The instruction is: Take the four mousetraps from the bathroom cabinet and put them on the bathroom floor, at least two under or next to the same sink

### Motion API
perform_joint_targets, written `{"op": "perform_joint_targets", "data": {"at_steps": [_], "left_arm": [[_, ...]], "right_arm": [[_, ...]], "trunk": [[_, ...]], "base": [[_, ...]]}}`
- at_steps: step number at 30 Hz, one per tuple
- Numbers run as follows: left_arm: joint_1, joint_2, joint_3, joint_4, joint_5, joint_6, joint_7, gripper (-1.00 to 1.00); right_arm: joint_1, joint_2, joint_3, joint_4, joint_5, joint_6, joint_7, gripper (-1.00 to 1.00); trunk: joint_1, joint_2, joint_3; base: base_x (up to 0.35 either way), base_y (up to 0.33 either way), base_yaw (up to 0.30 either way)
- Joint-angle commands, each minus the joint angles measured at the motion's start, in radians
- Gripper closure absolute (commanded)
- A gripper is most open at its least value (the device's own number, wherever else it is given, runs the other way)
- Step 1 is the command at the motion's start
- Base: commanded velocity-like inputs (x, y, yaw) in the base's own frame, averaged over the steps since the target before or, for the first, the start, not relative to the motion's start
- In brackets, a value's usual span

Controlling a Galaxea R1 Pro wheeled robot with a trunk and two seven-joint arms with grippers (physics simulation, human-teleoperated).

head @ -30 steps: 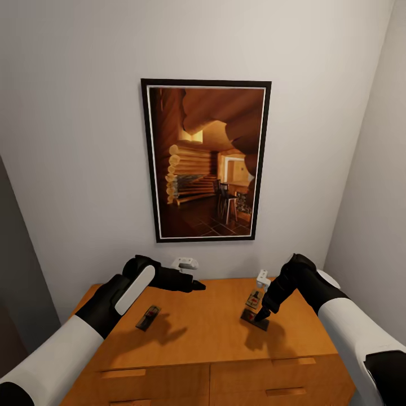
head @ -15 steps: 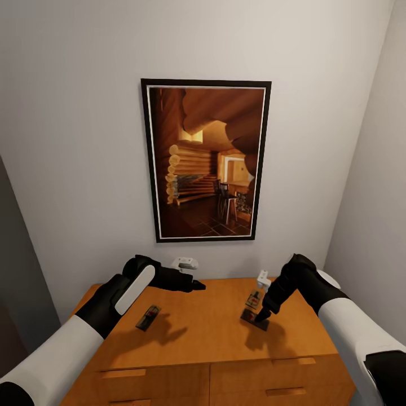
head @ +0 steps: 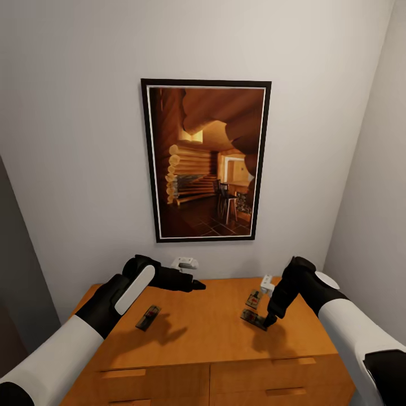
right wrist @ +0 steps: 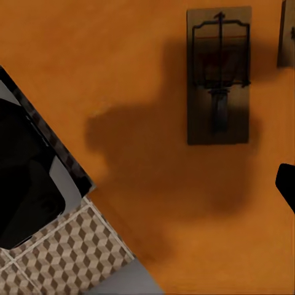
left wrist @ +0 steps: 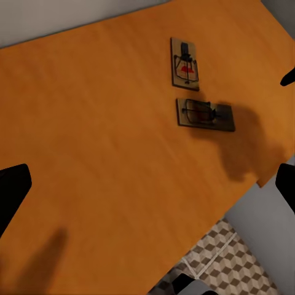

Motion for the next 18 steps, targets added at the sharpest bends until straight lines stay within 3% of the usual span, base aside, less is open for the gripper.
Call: {"op": "perform_joint_targets", "data": {"at_steps": [1, 5, 18], "left_arm": [[0.000, 0.001, -0.001, 0.000, -0.010, 0.001, -0.010, -1.00], [0.000, 0.001, -0.001, 0.000, -0.005, 0.001, -0.010, -1.00], [0.000, 0.001, 0.000, 0.000, 0.012, 0.001, -0.010, -1.00]], "right_arm": [[0.000, -0.001, 0.004, -0.001, 0.004, 0.010, 0.004, -1.00], [0.000, -0.001, 0.004, 0.001, 0.011, 0.010, 0.004, -1.00], [0.000, -0.001, 0.003, 0.003, 0.016, 0.006, 0.003, -1.00]], "trunk": [[0.000, -0.001, -0.001], [0.000, -0.001, -0.001], [0.050, -0.092, -0.041]], "base": [[0.000, 0.000, 0.000], [0.000, 0.000, 0.000], [0.000, 0.000, 0.000]]}}
